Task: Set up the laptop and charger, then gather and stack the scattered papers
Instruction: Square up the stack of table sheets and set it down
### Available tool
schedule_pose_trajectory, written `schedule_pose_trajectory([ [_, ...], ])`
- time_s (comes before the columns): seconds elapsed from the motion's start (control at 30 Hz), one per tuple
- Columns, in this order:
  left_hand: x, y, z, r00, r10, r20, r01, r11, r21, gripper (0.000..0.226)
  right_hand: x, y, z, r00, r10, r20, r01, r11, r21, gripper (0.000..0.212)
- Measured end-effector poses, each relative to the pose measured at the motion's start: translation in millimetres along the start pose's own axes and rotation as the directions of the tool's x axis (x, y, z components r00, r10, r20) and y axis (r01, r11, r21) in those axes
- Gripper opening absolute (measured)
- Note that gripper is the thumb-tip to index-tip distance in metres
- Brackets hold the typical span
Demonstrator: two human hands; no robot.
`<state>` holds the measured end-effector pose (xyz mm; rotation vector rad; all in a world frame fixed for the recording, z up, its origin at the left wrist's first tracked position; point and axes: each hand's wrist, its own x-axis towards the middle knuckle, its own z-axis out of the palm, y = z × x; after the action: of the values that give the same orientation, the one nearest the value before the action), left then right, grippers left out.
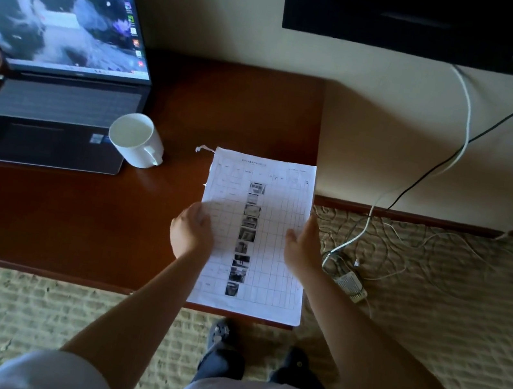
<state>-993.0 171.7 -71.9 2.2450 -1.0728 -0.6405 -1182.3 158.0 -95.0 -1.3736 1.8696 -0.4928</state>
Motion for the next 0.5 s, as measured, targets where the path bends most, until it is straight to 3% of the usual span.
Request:
schedule_pose_trajectory([
  [0.1,3.8,5.7,-14.7,0.993,-0.11,0.041,0.113,0.99,-0.085,0.019,-5.8,-21.1,-4.4,0.982,-0.061,-0.179,0.014,0.967,-0.254,0.071],
  [0.17,11.7,9.6,-25.0,0.98,-0.193,0.044,0.198,0.971,-0.138,0.029,-7.3,-46.7,-6.3,0.975,-0.14,-0.173,0.083,0.95,-0.301,0.068],
  [0.27,27.4,16.0,-44.7,0.964,-0.266,0.012,0.261,0.934,-0.243,0.035,2.1,-81.8,9.2,0.976,-0.217,-0.026,0.203,0.946,-0.252,0.046],
  [0.33,41.0,17.2,-58.9,0.962,-0.272,-0.012,0.26,0.931,-0.257,0.037,5.5,-100.0,21.3,0.979,-0.189,0.071,0.196,0.973,-0.122,0.035],
  [0.43,65.6,14.5,-76.4,0.969,-0.243,-0.043,0.227,0.945,-0.236,0.039,5.3,-128.0,40.2,0.943,-0.196,0.269,0.208,0.978,-0.013,0.032],
  [0.5,80.9,12.7,-85.5,0.965,-0.256,-0.055,0.23,0.928,-0.294,0.039,5.8,-152.1,52.9,0.926,-0.205,0.316,0.186,0.978,0.089,0.035],
])
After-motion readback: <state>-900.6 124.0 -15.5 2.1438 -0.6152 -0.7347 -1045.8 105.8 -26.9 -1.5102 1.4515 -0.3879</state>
